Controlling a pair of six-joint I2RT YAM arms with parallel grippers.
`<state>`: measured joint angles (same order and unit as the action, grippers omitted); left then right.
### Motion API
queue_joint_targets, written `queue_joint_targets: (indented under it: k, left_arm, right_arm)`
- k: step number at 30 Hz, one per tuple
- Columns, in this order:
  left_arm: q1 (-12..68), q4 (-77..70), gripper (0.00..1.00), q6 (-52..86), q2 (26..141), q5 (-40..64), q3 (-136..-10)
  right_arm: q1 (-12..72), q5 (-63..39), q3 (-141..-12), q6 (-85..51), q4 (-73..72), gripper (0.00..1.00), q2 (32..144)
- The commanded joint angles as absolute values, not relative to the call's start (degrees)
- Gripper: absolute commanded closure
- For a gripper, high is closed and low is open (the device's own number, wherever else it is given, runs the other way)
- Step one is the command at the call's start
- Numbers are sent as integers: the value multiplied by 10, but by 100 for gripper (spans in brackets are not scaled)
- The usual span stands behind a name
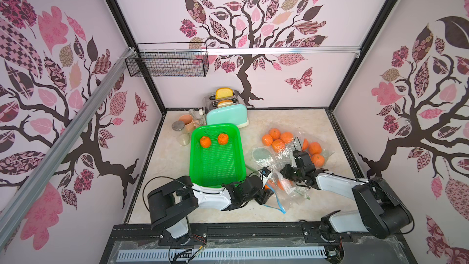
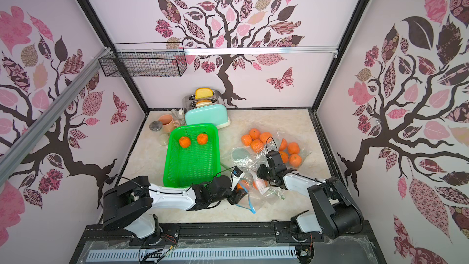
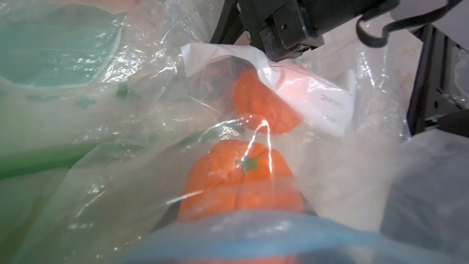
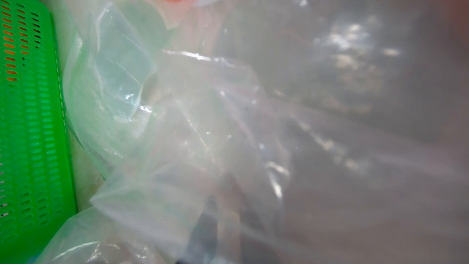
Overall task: Open the zip-top bag and take out the orange
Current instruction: Pick up the orange from the zipper food storage bag.
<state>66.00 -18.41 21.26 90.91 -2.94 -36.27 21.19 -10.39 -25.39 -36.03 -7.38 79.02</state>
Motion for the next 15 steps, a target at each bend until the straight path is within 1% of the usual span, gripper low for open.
queue_joint_targets:
  k: [1,4,6,8,10,13,15]
  left_arm:
    - [661,-143,62,232,873,21,-349]
    - [662,-63,64,244,856,55,-361]
    - [661,-42,66,245,848,87,-360]
    - [661,-37,68,251,836,117,-353]
    - [662,-43,68,258,817,152,-342]
    - [662,-21,67,247,807,209,-352]
    - [661,-10,67,244,798,228,-357]
  right_arm:
    - [213,-74,-226,-372,-92,79,785]
    - [213,-59,-197,-379,-121,79,773]
    - [214,-64,-180,-385,-143,79,764]
    - [213,-52,-180,-386,-139,79,758]
    - [213,-45,-179,-386,-140,77,754]
    - [213,-43,-169,-394,-154,77,758]
    - [214,-49,-173,-396,-156,77,768]
